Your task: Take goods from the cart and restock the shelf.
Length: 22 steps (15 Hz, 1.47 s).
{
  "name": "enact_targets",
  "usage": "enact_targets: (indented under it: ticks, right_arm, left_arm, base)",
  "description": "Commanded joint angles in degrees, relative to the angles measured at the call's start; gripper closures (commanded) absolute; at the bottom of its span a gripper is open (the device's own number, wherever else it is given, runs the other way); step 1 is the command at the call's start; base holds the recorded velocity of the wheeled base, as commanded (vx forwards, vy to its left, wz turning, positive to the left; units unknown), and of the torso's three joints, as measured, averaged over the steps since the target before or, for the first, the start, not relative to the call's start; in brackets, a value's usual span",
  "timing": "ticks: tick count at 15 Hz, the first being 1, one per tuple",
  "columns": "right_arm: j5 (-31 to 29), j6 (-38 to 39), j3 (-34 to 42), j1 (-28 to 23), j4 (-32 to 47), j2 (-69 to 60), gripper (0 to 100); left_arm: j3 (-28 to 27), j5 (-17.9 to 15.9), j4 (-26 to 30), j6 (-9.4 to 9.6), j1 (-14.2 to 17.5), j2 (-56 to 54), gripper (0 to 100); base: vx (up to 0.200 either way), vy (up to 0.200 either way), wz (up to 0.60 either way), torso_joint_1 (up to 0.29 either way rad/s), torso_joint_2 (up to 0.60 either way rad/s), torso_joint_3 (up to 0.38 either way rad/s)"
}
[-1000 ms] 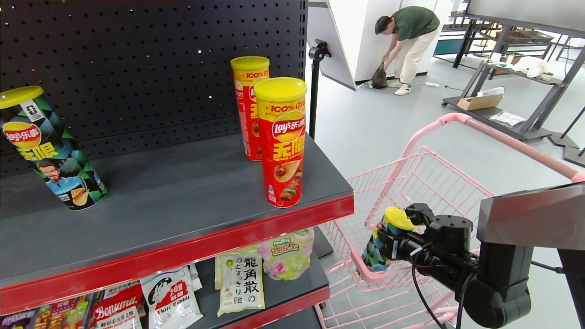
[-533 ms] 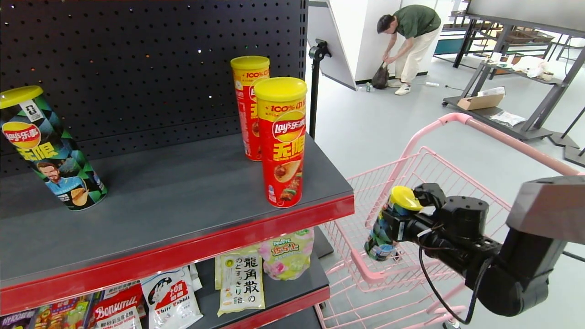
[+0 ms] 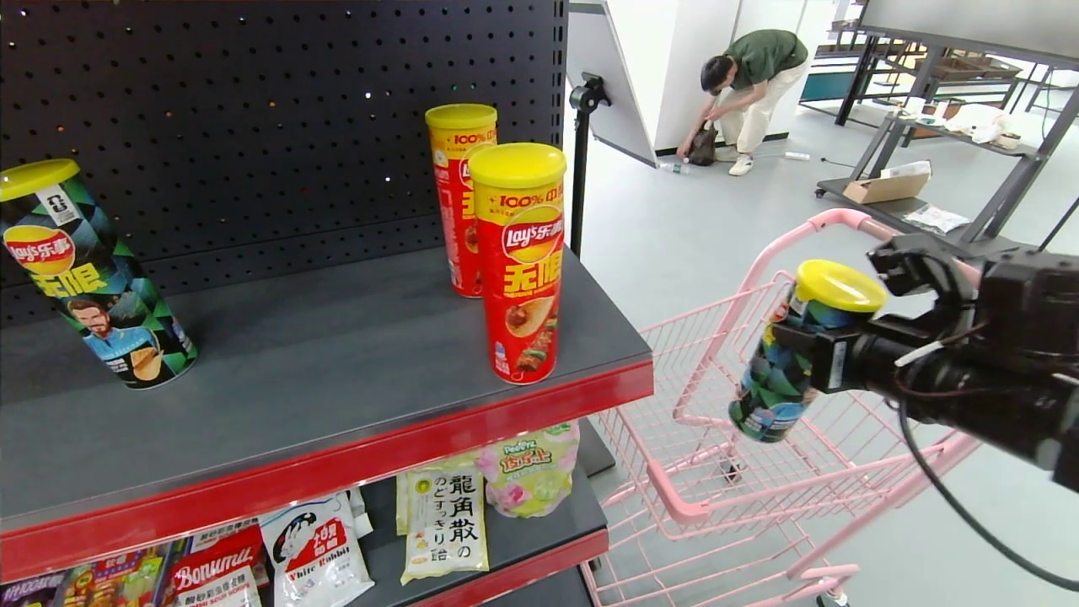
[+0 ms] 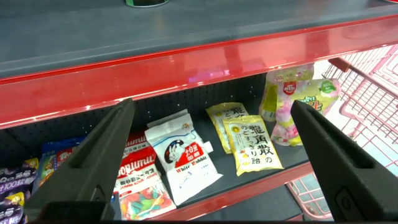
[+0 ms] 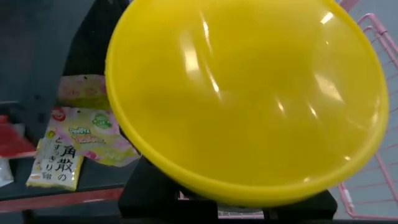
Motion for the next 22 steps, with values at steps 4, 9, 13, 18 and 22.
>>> enact_targets:
  ticks: [4,9,13,18,22]
  right_arm:
    - [-3.7,-1.4,-3.5,-3.4,42.0,-44.3,100]
    - [-3.2,-1.0,1.3,-6.3,53.7,-62.7,100]
    - [-5.2,-2.1,6.3,-7.4,55.0,-68.4,100]
    - [-5.2,-3.8,8.0,-7.3,54.9,-69.0,100]
    - [-5.4,-4.3,8.7,-7.5,55.1,-69.7,100]
  left_arm:
    - [0.0,0.0,0.0,0.01,0.0,0.0,0]
    - [0.0,-0.1,0.0,0.01,0.0,0.0,0]
    - [0.0,0.0,0.0,0.01,0.0,0.0,0]
    - [0.0,0.0,0.0,0.01,0.0,0.0,0]
    - [0.0,0.0,0.0,0.01,0.0,0.0,0]
  base:
    - [0.0,0.0,0.0,0.0,0.0,0.0]
    - [0.0,0.0,0.0,0.0,0.0,0.0]
    - [0.0,0.0,0.0,0.0,0.0,0.0]
    - [0.0,0.0,0.0,0.0,0.0,0.0]
    - [0.0,0.0,0.0,0.0,0.0,0.0]
